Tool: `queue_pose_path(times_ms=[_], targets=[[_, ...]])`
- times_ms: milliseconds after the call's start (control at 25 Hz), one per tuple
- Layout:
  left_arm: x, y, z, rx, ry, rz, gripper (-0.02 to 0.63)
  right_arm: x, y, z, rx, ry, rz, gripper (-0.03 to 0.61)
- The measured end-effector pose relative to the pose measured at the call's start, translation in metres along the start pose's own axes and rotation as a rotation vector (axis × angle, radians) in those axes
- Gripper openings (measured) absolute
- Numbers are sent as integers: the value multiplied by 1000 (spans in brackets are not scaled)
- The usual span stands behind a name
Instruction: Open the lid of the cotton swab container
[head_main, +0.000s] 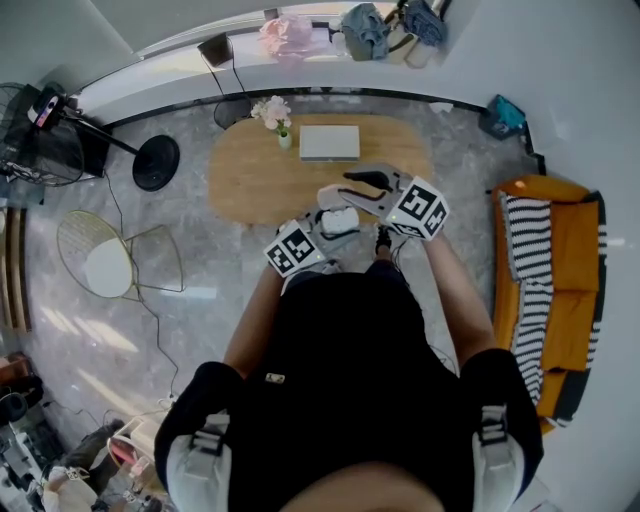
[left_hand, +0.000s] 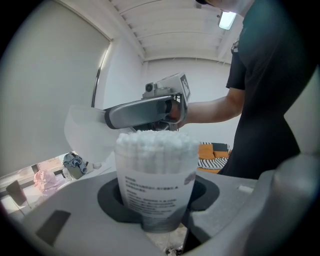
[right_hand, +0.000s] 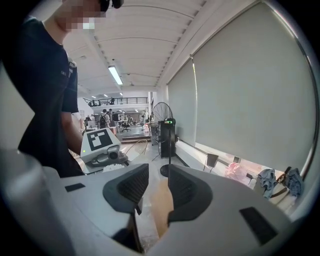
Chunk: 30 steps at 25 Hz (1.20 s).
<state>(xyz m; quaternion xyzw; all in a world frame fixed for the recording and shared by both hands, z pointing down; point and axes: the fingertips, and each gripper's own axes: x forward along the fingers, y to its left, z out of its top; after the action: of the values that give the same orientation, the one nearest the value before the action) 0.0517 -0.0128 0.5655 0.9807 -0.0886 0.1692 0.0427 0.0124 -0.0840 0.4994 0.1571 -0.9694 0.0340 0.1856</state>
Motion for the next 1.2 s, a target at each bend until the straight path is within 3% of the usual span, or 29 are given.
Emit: queue_pose_path(times_ms=[400, 720, 1200], targets=[[-15, 14, -5, -33, -3, 49, 198, -13, -1, -1, 28, -63, -51, 78], [-34, 27, -5, -79, -46, 116, 198, -21, 4, -21, 46, -38, -83, 8], [-42, 31, 2, -87, -73, 147, 198, -25, 12, -54, 38, 20, -143, 0]])
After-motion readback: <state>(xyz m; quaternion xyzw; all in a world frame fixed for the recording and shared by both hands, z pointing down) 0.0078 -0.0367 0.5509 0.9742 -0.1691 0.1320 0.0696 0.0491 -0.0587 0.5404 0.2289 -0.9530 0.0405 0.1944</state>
